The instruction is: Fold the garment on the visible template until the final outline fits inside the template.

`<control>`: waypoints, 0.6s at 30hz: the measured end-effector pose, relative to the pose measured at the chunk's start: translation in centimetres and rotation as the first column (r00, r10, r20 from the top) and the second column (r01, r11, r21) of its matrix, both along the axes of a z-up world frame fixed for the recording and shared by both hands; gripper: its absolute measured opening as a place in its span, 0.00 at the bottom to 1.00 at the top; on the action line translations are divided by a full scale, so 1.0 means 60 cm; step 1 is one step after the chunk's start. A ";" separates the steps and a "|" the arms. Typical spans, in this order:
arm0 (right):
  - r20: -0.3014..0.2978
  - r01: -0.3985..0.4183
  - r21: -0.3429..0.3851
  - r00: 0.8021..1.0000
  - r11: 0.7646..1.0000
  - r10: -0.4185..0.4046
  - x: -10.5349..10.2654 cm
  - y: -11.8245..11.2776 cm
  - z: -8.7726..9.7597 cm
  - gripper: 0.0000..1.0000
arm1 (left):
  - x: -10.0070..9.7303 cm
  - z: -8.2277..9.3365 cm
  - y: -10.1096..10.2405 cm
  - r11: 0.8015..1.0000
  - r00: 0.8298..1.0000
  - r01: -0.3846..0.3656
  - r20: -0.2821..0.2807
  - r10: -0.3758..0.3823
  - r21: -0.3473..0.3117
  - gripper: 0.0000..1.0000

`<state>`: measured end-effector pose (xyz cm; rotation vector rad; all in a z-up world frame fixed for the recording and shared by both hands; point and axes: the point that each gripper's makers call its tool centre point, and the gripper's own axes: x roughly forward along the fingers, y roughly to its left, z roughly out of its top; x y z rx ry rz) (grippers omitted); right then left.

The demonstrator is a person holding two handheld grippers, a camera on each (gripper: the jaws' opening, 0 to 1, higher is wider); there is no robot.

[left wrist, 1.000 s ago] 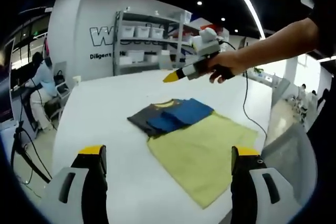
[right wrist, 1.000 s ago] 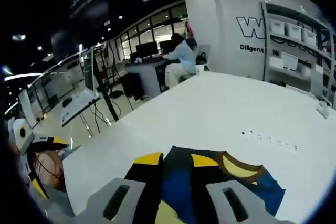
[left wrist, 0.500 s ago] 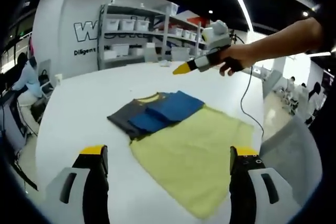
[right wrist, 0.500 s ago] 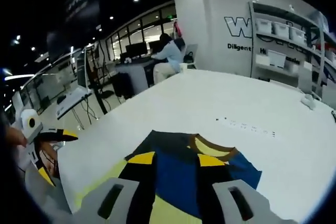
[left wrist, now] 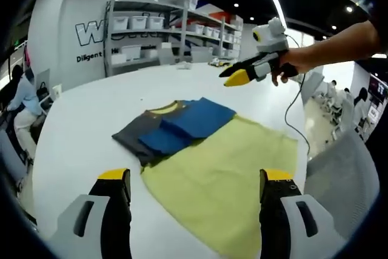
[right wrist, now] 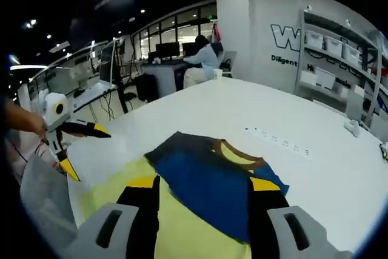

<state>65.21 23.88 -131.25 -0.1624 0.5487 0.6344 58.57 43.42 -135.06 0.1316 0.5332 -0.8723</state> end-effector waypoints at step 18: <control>-0.015 0.001 -0.045 1.000 0.999 -0.001 -0.125 -0.088 -0.017 0.85 | 0.060 -0.042 -0.030 0.994 0.998 0.056 0.018 -0.058 0.097 0.57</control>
